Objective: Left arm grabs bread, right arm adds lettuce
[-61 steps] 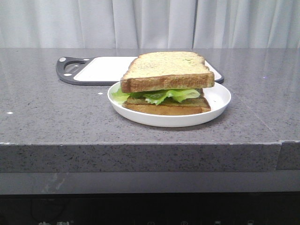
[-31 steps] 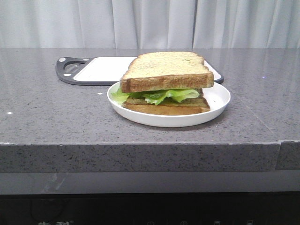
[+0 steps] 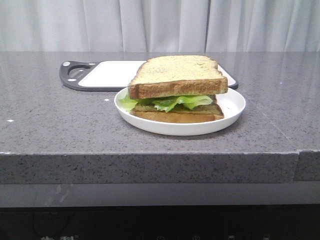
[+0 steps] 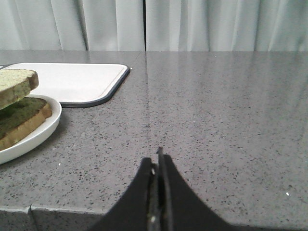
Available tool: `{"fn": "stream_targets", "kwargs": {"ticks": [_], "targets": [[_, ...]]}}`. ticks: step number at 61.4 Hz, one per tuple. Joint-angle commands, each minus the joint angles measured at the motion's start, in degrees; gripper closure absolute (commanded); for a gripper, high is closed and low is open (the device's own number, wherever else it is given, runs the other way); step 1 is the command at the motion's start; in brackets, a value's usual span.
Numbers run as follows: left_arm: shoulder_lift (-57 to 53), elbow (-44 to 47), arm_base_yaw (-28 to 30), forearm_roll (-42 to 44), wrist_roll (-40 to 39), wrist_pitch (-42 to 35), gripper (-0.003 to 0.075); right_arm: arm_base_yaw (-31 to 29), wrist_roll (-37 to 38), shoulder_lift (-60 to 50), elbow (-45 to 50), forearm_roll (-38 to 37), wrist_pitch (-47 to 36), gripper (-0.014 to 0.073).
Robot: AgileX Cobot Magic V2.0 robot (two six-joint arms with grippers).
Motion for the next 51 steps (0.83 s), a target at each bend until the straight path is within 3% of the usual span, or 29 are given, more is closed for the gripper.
{"fn": "stream_targets", "kwargs": {"ticks": [1,51], "targets": [[-1.03,0.29,0.13,-0.2,0.19,-4.21,0.0741,-0.26,-0.49,-1.33,-0.15,-0.06,-5.15,0.0711],[-1.03,0.29,0.13,-0.2,0.19,-4.21,0.0741,-1.19,-0.49,-1.28,-0.15,-0.06,-4.8,0.0711]]}}
